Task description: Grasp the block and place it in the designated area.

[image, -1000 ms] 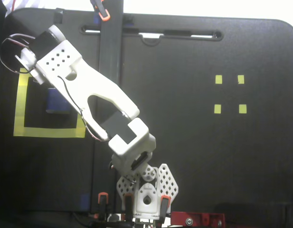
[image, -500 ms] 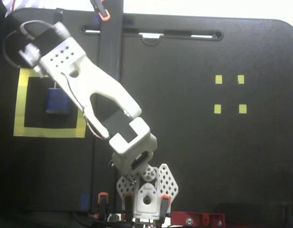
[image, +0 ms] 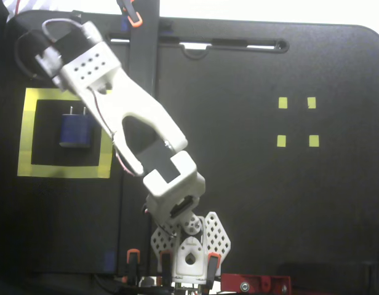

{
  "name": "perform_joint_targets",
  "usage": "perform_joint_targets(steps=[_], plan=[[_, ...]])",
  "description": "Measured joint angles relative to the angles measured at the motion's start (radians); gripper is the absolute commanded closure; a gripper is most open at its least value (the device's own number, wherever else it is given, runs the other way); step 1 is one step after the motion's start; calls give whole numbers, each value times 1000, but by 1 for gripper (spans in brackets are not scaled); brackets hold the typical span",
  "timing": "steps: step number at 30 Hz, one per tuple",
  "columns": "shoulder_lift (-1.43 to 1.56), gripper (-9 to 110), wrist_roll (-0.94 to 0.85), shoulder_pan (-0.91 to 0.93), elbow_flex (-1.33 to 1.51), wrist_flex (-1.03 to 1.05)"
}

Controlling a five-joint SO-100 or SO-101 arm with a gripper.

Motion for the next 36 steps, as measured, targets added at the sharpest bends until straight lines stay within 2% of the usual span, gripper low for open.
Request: perform_joint_targets(steps=[4, 20, 29, 36], plan=[[0, 102, -14, 87, 0, 0], [3, 102, -193, 643, 0, -29], [81, 102, -249, 735, 41, -21], [319, 102, -296, 752, 308, -238]])
